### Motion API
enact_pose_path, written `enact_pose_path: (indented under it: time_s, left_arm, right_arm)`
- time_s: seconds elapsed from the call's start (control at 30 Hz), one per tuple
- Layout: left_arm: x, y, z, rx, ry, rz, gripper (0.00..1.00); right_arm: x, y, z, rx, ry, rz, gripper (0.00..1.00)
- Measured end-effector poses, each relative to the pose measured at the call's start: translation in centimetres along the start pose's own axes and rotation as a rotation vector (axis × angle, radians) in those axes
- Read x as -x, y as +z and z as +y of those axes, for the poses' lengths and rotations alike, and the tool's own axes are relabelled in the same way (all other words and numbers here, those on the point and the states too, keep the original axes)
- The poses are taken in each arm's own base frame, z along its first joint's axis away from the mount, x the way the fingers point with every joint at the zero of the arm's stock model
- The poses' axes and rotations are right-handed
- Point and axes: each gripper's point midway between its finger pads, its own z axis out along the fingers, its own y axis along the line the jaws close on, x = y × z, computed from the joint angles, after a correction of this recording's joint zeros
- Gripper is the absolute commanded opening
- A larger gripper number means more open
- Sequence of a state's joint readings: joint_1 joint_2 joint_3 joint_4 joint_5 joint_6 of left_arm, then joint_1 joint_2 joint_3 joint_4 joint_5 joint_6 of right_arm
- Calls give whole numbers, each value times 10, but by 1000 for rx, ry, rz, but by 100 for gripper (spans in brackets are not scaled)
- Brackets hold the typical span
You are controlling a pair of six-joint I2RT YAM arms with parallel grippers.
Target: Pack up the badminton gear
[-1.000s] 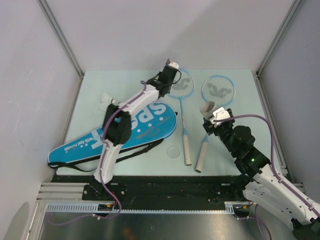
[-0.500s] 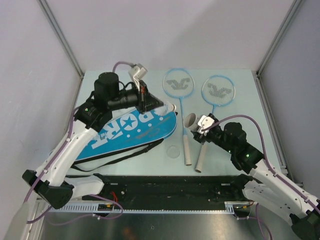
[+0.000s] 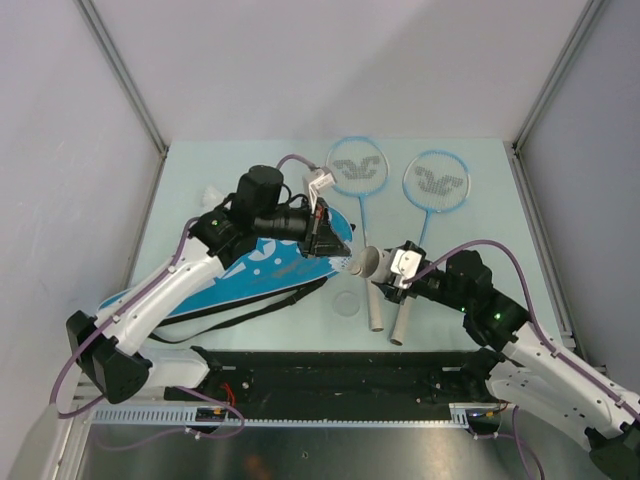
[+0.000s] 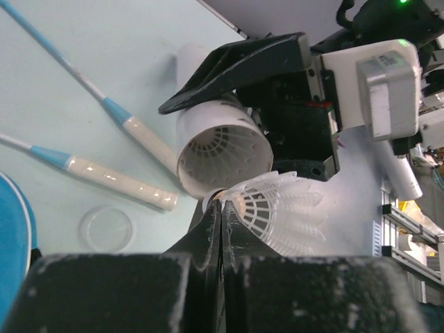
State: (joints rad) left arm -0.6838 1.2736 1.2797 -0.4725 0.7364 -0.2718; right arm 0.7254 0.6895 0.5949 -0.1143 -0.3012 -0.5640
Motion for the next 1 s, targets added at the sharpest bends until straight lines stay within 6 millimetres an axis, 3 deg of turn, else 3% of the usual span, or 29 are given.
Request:
enact_pose_path:
  time_s: [0.27,0.53,0.77,0.83,0.87,0.93,0.97,1.0]
  left_arm:
    - [8,3,-12,-24,12,-18,0]
    - [12,5,-10,-2,9,-37,1]
    - [12,20,-7,34,-16,-125,1]
    - [13,22,-8,37,-18,-150,8]
    - [15,23,-8,42,-16,-165,19]
    - [20,24,-9,49,-11,-189,31]
    - [22,23,-11,44,-13,-198,44]
    - [23,23,-13,39,-14,-204,50]
  right_arm:
    - [7,0,7,19,-7,-21,34]
    - [15,0,6,11,2,-53,34]
    - [33,0,-2,-24,30,-122,34]
    - [37,0,-3,-29,37,-138,33]
    - [39,-1,-4,-33,41,-144,33]
    - [41,-1,-5,-38,46,-154,33]
    - [41,-1,-6,-41,48,-154,33]
    - [42,-1,-7,-46,48,-154,33]
